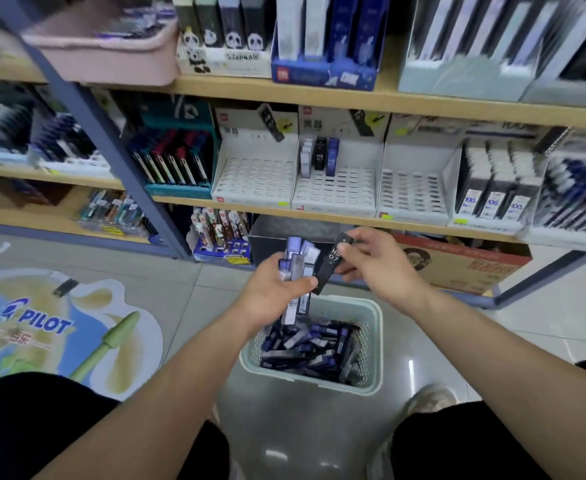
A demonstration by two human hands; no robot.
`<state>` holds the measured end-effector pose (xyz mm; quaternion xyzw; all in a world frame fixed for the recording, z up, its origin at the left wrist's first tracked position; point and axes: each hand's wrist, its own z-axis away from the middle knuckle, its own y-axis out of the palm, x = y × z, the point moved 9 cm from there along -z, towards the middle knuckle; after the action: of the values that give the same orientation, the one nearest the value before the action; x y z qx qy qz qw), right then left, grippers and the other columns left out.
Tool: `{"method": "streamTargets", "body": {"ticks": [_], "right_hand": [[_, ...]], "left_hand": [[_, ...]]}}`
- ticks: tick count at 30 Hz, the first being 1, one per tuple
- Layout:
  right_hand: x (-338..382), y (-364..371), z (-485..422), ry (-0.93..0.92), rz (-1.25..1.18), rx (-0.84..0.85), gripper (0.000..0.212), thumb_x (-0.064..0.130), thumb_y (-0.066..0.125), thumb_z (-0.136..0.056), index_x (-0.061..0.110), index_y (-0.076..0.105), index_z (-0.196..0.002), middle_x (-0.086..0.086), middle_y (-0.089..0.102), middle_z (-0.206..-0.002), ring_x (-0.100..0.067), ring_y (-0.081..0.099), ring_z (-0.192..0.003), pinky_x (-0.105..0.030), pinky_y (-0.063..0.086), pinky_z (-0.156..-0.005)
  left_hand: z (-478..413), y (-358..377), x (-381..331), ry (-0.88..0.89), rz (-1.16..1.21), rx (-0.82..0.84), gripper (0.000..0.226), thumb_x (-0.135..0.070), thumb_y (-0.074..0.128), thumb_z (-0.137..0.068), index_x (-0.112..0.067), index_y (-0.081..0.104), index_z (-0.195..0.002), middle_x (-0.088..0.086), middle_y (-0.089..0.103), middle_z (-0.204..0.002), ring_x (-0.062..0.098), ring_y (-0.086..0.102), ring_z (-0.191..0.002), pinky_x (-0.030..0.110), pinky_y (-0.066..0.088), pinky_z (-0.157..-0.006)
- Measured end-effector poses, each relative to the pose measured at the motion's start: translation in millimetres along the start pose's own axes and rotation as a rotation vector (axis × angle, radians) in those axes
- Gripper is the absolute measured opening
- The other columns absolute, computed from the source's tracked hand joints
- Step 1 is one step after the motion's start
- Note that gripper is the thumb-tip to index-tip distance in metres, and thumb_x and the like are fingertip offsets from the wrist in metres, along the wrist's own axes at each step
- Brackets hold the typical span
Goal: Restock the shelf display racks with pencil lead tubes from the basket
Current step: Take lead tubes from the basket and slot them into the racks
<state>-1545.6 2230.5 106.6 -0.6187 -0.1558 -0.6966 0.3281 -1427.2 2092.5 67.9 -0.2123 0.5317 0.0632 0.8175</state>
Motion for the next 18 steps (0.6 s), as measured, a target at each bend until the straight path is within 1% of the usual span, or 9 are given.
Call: {"method": "streamTargets", "body": {"ticks": [4,7,8,9,11,12,14,16,18], "right_hand": [[35.4,-4.8,1.0,-0.082,-0.009,-0.028,0.008,0.01,0.058,-0.099,0.017,0.063,-0.098,-0.005,0.069,-0.085,-0.021,0.072,-0.068,-0.031,0.06,-0.064],[56.8,-18.0,-6.5,-0.13,-0.027,-0.077,0.012,0.007,0.06,-0.097,0.018,0.066,-0.094,-0.006,0.063,-0.086,-0.028,0.074,-0.07,-0.035,0.062,-0.066],[62.1,-24.1,-11.7,-0.142,-0.017,-0.093,0.012,0.007,0.061,-0.096,0.017,0.067,-0.094,-0.007,0.063,-0.087,-0.03,0.074,-0.072,-0.037,0.062,-0.067],[65.9,-30.4,-18.5,-0.148,-0.002,-0.105,0.011,0.006,0.063,-0.095,0.017,0.067,-0.095,-0.007,0.064,-0.086,-0.03,0.075,-0.072,-0.037,0.062,-0.067],[71.0,-42.9,-34.9,-0.15,0.051,-0.13,0.012,0.006,0.066,-0.093,0.017,0.066,-0.097,-0.005,0.066,-0.081,-0.029,0.074,-0.07,-0.038,0.062,-0.065],[72.6,-48.3,-45.0,-0.151,0.081,-0.14,0.012,0.006,0.067,-0.092,0.017,0.065,-0.098,-0.003,0.067,-0.078,-0.028,0.074,-0.07,-0.039,0.061,-0.065],[73.0,-55.6,-68.1,-0.149,0.128,-0.163,0.012,0.006,0.069,-0.091,0.017,0.065,-0.095,0.0,0.068,-0.075,-0.026,0.074,-0.069,-0.039,0.06,-0.065],[72.0,-60.9,-94.7,-0.154,0.201,-0.202,0.013,0.009,0.071,-0.09,0.019,0.064,-0.093,0.001,0.068,-0.077,-0.023,0.074,-0.071,-0.039,0.06,-0.066],[73.6,-63.0,-121.4,-0.198,0.297,-0.241,0.013,0.012,0.073,-0.088,0.022,0.065,-0.09,0.002,0.068,-0.081,-0.017,0.071,-0.075,-0.036,0.059,-0.069]], "left_hand": [[2.6,-10.2,-23.7,0.031,-0.025,-0.019,0.041,-0.033,0.081,-0.081,-0.02,0.063,-0.116,-0.003,0.073,-0.108,0.017,0.067,-0.104,0.035,0.049,-0.1],[-1.0,-23.3,-39.4,0.039,-0.031,-0.037,0.046,-0.029,0.079,-0.085,-0.016,0.058,-0.124,-0.003,0.069,-0.113,0.021,0.064,-0.111,0.03,0.047,-0.095],[-3.3,-28.6,-45.6,0.045,-0.033,-0.043,0.048,-0.03,0.077,-0.087,-0.017,0.054,-0.127,-0.006,0.065,-0.117,0.021,0.06,-0.116,0.026,0.044,-0.092],[-8.9,-34.1,-48.9,0.041,-0.031,-0.042,0.055,-0.031,0.076,-0.088,-0.018,0.049,-0.134,-0.008,0.059,-0.124,0.021,0.054,-0.123,0.025,0.041,-0.095],[-21.0,-46.4,-52.0,0.018,-0.029,-0.057,0.077,-0.037,0.076,-0.087,-0.016,0.035,-0.149,-0.003,0.048,-0.141,0.022,0.042,-0.135,0.03,0.034,-0.105],[-28.9,-52.7,-53.6,0.026,-0.037,-0.068,0.082,-0.041,0.077,-0.085,-0.016,0.034,-0.15,0.0,0.045,-0.147,0.023,0.041,-0.137,0.032,0.033,-0.108],[-42.5,-62.0,-53.0,0.033,-0.047,-0.082,0.091,-0.055,0.079,-0.075,-0.018,0.039,-0.148,0.0,0.049,-0.146,0.023,0.045,-0.135,0.038,0.035,-0.113],[-53.2,-70.5,-51.2,0.029,-0.023,-0.107,0.095,-0.065,0.078,-0.064,-0.021,0.045,-0.142,-0.002,0.057,-0.137,0.021,0.052,-0.128,0.043,0.04,-0.113],[-65.1,-78.3,-44.0,0.022,0.018,-0.15,0.077,-0.054,0.08,-0.074,-0.02,0.05,-0.136,-0.003,0.061,-0.129,0.018,0.054,-0.123,0.04,0.041,-0.111]]}}
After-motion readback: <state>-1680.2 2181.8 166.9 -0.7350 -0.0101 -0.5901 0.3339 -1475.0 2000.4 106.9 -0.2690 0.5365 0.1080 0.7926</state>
